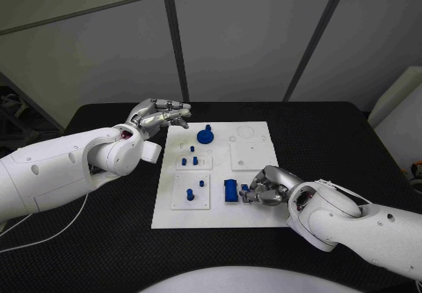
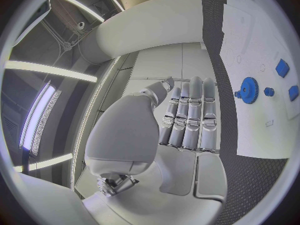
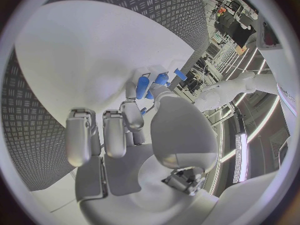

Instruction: Assemble the parts on the task board

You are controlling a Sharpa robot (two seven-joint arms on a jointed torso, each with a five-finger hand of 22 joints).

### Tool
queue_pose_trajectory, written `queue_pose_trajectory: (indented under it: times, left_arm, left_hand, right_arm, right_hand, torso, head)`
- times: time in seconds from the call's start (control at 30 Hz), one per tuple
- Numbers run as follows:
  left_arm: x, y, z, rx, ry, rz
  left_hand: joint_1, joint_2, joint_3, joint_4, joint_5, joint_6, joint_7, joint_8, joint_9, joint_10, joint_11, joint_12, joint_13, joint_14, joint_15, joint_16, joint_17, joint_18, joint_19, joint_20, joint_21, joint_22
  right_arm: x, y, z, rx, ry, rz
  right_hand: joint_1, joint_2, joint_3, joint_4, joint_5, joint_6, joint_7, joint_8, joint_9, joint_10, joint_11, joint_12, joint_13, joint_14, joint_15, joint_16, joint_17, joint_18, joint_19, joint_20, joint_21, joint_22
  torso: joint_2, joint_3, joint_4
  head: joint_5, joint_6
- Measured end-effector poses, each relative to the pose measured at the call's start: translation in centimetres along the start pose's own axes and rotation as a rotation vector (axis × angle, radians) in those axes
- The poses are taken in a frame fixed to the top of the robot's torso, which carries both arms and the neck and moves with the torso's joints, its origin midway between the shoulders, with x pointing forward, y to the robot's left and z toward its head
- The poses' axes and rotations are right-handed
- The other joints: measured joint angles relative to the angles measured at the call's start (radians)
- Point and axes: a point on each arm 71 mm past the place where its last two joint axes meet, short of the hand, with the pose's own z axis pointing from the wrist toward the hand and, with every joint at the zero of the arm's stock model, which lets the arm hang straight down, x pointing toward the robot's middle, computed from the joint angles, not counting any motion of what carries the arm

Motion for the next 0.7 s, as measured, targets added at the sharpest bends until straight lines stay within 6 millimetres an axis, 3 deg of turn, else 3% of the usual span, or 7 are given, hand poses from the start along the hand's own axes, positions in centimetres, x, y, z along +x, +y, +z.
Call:
queue_pose_trajectory:
  times: [0.43, 0.7]
  left_arm:
    - [0.02, 0.04, 0.03, -0.004, 0.003, -0.001]
    - [0.0, 0.05, 0.03, -0.005, 0.003, -0.001]
  left_hand:
    - [0.0, 0.0, 0.0, 0.0, 0.0, 0.0, 0.0, 0.0, 0.0, 0.0, 0.0, 0.0, 0.0, 0.0, 0.0, 0.0, 0.0, 0.0, 0.0, 0.0, 0.0, 0.0]
    - [0.0, 0.0, 0.0, 0.0, 0.0, 0.0, 0.0, 0.0, 0.0, -0.004, 0.004, 0.0, 0.0, 0.0, 0.0, 0.0, 0.0, 0.0, 0.0, 0.0, 0.0, 0.0]
  right_arm:
    - [-0.01, 0.17, -0.2, -0.012, -0.003, -0.004]
    - [-0.15, 0.27, -0.51, -0.026, -0.01, -0.011]
  right_hand:
    - [-0.035, 0.027, -0.056, 0.002, -0.033, 0.001, 0.001, 0.0, -0.004, 0.0, 0.0, 0.011, 0.01, 0.0, 0.0, 0.0, 0.0, 0.0, 0.0, 0.0, 0.0, 0.0]
    - [-0.035, 0.029, -0.075, 0.001, 0.018, 0.001, 0.001, 0.0, -0.004, 0.004, -0.004, 0.018, 0.013, -0.004, -0.004, 0.0, 0.001, 0.0, 0.0, 0.0, 0.0, 0.0]
  torso:
    - [0.0, 0.0002, -0.0013]
    - [0.0, 0.0003, -0.0012]
  head:
    - [-0.002, 0.001]
    - [-0.002, 0.002]
